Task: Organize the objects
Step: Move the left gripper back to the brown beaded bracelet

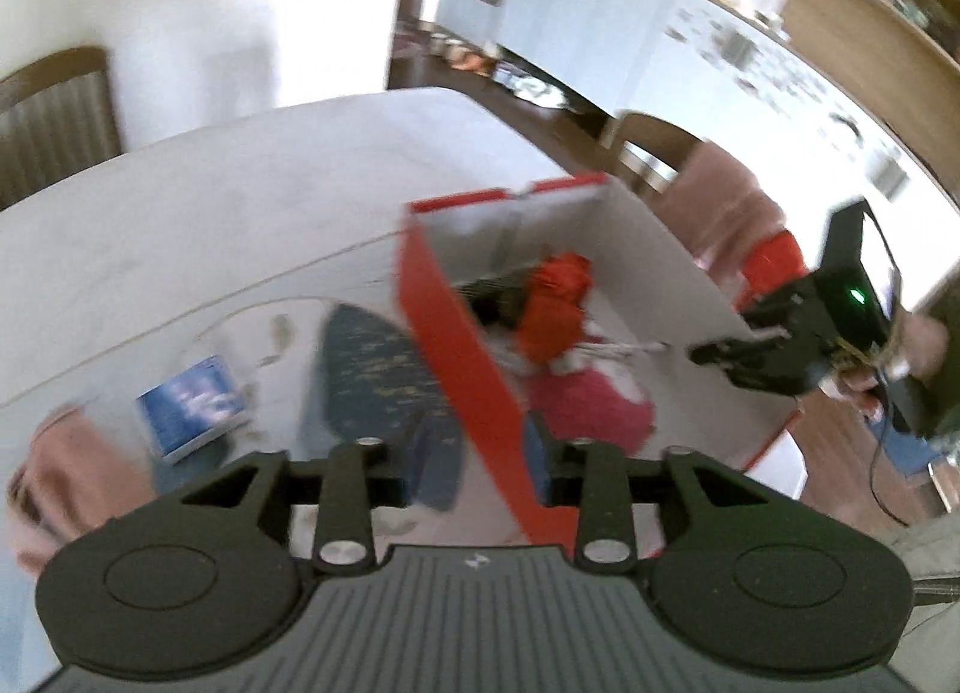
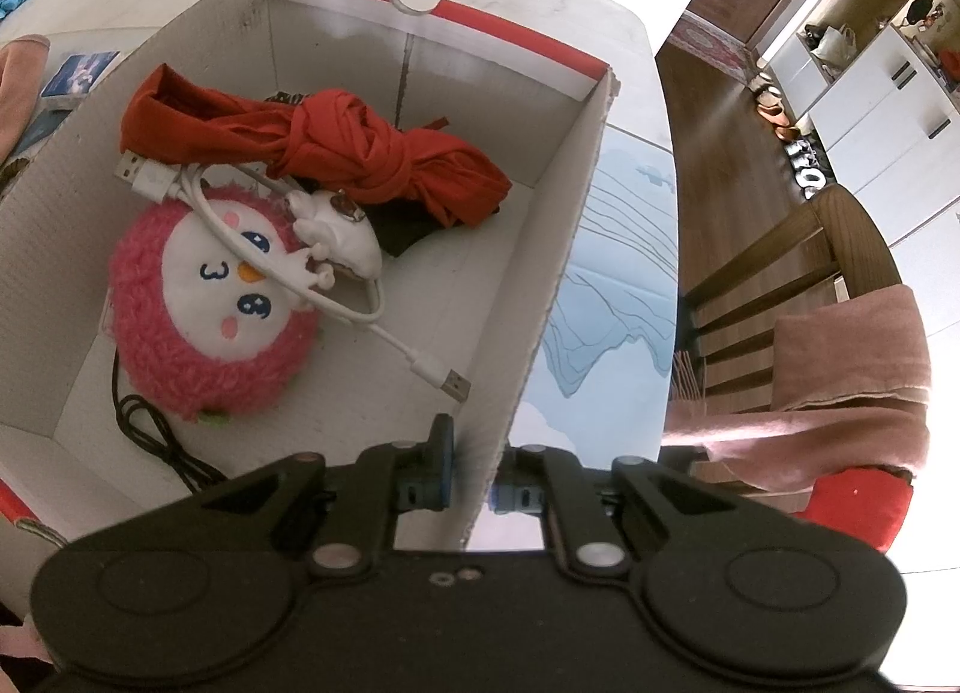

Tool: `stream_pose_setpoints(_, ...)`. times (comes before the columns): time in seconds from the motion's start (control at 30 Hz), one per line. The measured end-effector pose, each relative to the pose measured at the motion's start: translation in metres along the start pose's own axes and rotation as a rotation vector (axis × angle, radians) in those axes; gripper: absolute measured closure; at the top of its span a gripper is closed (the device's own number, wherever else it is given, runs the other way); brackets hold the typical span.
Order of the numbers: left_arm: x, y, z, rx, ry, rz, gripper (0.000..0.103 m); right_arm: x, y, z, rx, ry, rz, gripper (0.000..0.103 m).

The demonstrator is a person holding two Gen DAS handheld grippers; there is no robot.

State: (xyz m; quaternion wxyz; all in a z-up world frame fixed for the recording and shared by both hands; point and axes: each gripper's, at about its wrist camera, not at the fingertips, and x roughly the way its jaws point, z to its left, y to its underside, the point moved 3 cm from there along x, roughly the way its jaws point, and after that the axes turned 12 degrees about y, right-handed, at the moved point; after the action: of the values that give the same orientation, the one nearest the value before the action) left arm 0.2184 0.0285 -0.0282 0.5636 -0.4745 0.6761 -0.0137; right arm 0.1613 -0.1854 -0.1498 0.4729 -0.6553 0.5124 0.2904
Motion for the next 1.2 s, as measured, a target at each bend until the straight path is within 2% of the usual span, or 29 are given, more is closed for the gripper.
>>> stream_pose_setpoints(0.03,-0.006,0.002,0.006,-0.012,-0.018,-0.016,0.036,0.000,0.000,0.000,-0.002,0.000,0.000,0.094)
stream_pose_setpoints(0.1,-0.018,0.005,0.018,-0.036,-0.062,-0.053,0.028,0.001,0.000,0.000,-0.008,0.001,0.001,0.094)
stream_pose_setpoints(0.3,-0.023,0.024,0.053,-0.115,-0.155,-0.047,0.027,0.001,0.000,0.001,-0.012,0.003,0.003,0.094)
stream_pose_setpoints(0.4,-0.009,0.039,0.066,-0.145,-0.186,-0.016,0.027,0.001,-0.001,0.001,-0.012,0.004,0.004,0.094)
stream_pose_setpoints(0.5,0.006,0.053,0.074,-0.157,-0.208,0.009,0.020,0.001,0.000,0.001,-0.011,0.007,0.006,0.094)
stream_pose_setpoints(0.67,0.031,0.074,0.084,-0.173,-0.219,0.057,0.015,0.001,0.000,0.002,-0.011,0.015,0.010,0.093)
stream_pose_setpoints(0.83,0.049,0.085,0.087,-0.146,-0.221,0.093,0.015,0.001,-0.001,0.003,-0.012,0.021,0.013,0.093)
stream_pose_setpoints(0.93,0.056,0.088,0.091,-0.171,-0.211,0.087,0.015,0.001,-0.001,0.003,-0.013,0.023,0.014,0.093)
stream_pose_setpoints(1.07,0.060,0.085,0.092,-0.140,-0.233,0.074,0.017,0.001,-0.001,0.003,-0.014,0.026,0.015,0.092)
stream_pose_setpoints(1.2,0.069,0.082,0.097,-0.113,-0.264,0.094,0.050,0.001,-0.001,0.004,-0.015,0.027,0.016,0.092)
